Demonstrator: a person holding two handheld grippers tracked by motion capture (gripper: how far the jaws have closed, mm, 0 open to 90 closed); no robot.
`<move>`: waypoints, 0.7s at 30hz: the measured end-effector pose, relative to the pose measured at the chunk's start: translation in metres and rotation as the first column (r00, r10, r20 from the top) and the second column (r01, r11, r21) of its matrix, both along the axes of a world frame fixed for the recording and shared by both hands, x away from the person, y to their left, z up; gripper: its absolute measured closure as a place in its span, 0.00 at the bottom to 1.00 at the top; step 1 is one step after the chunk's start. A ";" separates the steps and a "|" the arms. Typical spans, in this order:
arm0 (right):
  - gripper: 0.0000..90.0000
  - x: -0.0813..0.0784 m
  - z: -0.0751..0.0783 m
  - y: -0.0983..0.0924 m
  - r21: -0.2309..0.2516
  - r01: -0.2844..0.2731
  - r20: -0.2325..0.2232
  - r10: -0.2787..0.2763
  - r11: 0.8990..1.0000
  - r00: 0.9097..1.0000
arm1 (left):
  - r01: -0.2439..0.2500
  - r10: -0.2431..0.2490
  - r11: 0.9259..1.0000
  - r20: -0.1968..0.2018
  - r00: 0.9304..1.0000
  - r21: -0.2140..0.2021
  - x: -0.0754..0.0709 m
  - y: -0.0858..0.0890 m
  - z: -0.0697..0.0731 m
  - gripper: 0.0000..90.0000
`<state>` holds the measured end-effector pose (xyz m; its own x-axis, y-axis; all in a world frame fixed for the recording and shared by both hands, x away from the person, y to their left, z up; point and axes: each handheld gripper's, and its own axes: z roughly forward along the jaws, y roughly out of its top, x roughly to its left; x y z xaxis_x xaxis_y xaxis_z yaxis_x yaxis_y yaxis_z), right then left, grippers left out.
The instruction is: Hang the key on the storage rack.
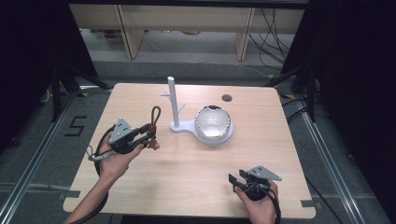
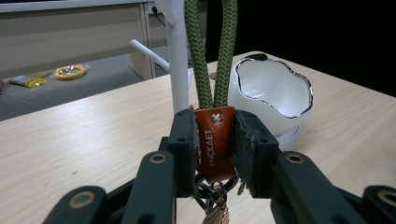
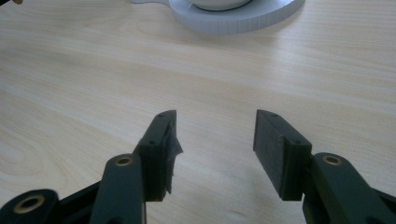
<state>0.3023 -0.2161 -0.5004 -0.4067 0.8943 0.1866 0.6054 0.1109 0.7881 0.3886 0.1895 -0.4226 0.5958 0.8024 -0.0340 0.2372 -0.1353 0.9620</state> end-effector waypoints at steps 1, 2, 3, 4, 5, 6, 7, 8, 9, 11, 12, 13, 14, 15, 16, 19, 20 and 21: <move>0.56 0.000 0.000 0.000 0.000 0.000 0.000 0.000 1.000 1.000 | -0.001 0.001 1.000 -0.001 1.000 0.001 0.001 0.000 0.000 0.76; 0.56 0.000 0.000 0.000 -0.001 0.000 0.003 0.000 1.000 1.000 | -0.001 0.001 1.000 0.001 1.000 0.001 0.002 0.000 0.001 0.77; 0.56 0.000 0.000 0.000 -0.001 0.000 0.003 0.000 1.000 1.000 | 0.019 -0.020 0.999 0.039 0.999 0.025 0.006 0.002 0.002 0.76; 0.56 0.001 -0.001 0.000 0.008 -0.001 0.012 0.001 1.000 1.000 | 0.016 -0.017 1.000 0.036 0.999 0.024 0.008 0.002 0.002 0.76; 0.56 0.000 0.000 0.000 0.005 -0.002 0.001 0.002 1.000 1.000 | 0.019 -0.020 1.000 0.042 0.999 0.022 0.009 0.002 0.002 0.76; 0.56 0.000 0.000 0.000 0.005 -0.002 0.001 0.002 1.000 1.000 | 0.019 -0.020 1.000 0.043 0.999 0.017 0.010 0.001 0.002 0.76; 0.56 0.000 0.000 0.000 0.000 0.004 -0.004 -0.004 1.000 1.000 | 0.012 -0.012 1.000 0.036 0.999 0.025 0.011 0.001 0.003 0.76; 0.56 -0.002 0.001 0.002 0.016 0.021 -0.024 -0.021 1.000 1.000 | 0.009 -0.010 1.000 0.036 0.999 0.024 0.012 0.001 0.003 0.76; 0.56 -0.002 0.001 0.002 0.018 0.024 -0.028 -0.024 1.000 0.999 | 0.008 -0.009 1.000 0.034 0.999 0.025 0.014 0.001 0.004 0.76; 0.56 0.000 0.000 0.000 0.001 0.002 0.001 -0.002 1.000 1.000 | 0.007 -0.008 1.000 0.036 0.999 0.029 0.017 0.001 0.005 0.76; 0.56 0.000 0.000 0.000 0.001 0.002 0.001 -0.002 1.000 1.000 | 0.006 -0.006 1.000 0.033 0.999 0.027 0.019 0.001 0.005 0.76; 0.56 0.000 0.000 0.000 0.000 0.002 0.002 -0.002 1.000 1.000 | 0.007 -0.007 1.000 0.032 0.999 0.013 0.020 0.000 0.005 0.76; 0.56 0.000 0.000 0.000 0.001 0.002 0.002 -0.002 1.000 1.000 | 0.001 -0.002 1.000 0.029 1.000 0.023 0.021 0.000 0.006 0.76; 0.56 0.000 0.000 0.000 -0.002 0.002 -0.001 -0.002 1.000 1.000 | 0.001 -0.001 1.000 0.028 1.000 0.027 0.022 0.000 0.006 0.76; 0.56 0.000 0.000 0.000 0.000 0.001 -0.002 -0.001 1.000 1.000 | 0.001 -0.002 1.000 0.029 1.000 0.025 0.023 0.000 0.006 0.76; 0.56 0.000 0.000 0.000 -0.003 0.002 0.003 -0.002 1.000 1.000 | 0.002 -0.003 1.000 0.027 1.000 0.028 0.026 -0.001 0.006 0.76; 0.56 0.000 0.000 0.000 -0.003 0.002 0.004 -0.002 1.000 1.000 | 0.001 -0.002 1.000 0.025 1.000 0.027 0.028 -0.002 0.006 0.76; 0.56 0.000 0.000 -0.001 -0.004 0.002 0.004 -0.002 1.000 1.000 | -0.001 0.000 1.000 0.022 1.000 0.024 0.028 -0.002 0.006 0.76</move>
<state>0.3022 -0.2166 -0.5003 -0.4057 0.8958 0.1815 0.6027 0.1129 0.7900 0.4171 0.1871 -0.4163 0.5959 0.8030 -0.0021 0.2165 -0.1581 0.9634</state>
